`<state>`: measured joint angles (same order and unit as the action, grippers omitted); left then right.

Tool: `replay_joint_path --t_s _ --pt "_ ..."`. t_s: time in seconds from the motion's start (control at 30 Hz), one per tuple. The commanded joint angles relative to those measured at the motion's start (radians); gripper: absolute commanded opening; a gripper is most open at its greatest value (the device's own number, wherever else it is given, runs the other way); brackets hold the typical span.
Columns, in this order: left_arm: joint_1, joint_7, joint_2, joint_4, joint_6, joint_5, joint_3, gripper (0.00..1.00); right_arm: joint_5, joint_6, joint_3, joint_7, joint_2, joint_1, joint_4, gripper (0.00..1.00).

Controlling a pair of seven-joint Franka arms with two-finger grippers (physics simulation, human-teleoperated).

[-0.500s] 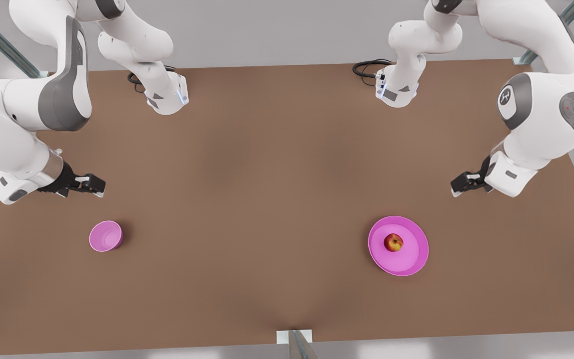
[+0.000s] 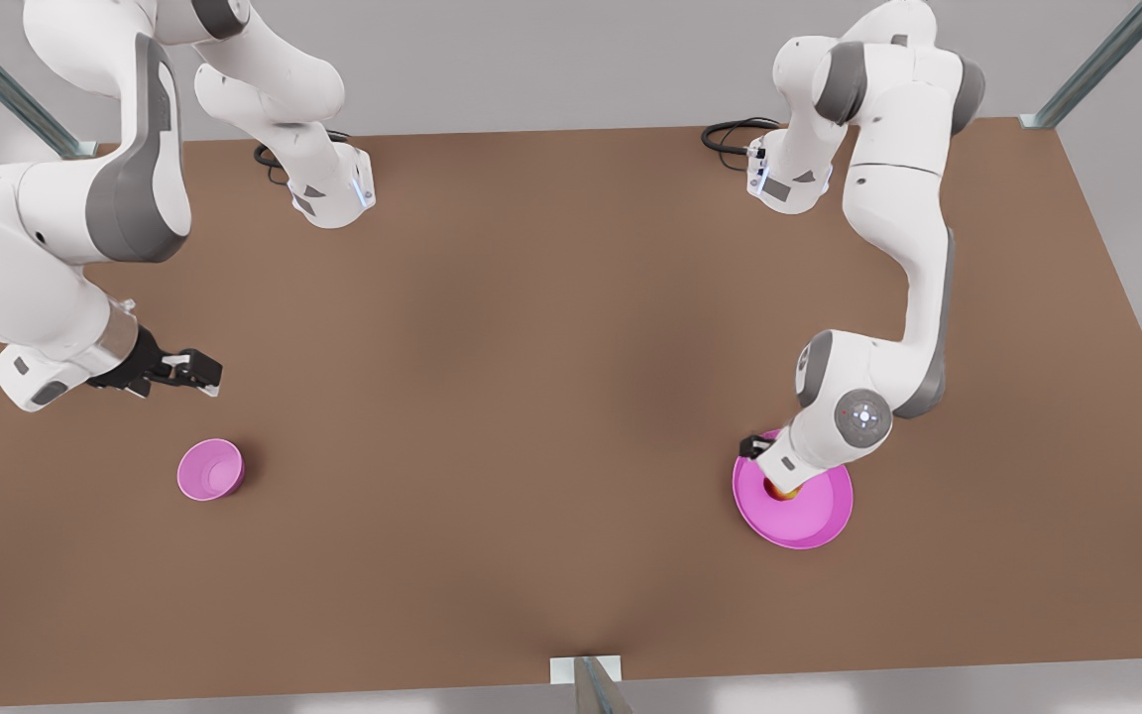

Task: Use the left arm to pick up the apple from the plate, transfer it to the gripper of the right arm, and then use the right arm to place it into the bowl

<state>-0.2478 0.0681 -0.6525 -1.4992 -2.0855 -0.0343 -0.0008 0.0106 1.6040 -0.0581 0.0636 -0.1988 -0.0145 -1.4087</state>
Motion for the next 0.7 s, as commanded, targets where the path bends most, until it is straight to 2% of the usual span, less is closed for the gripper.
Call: replay_joint_path --t_s 0.0,0.17,0.67 --pt "0.007 -0.073 -0.016 -0.007 -0.169 0.001 0.001 1.0 -0.004 0.007 0.0 0.007 -0.001 -0.001 0.001 1.0" --pt "0.041 -0.076 -0.032 -0.069 -0.215 0.002 0.001 1.0 -0.004 0.007 0.0 0.002 -0.001 -0.002 0.001 1.0" --pt "0.045 -0.048 -0.116 -0.076 -0.231 0.005 0.001 1.0 -0.004 0.007 0.001 -0.004 -0.007 -0.007 0.001 1.0"
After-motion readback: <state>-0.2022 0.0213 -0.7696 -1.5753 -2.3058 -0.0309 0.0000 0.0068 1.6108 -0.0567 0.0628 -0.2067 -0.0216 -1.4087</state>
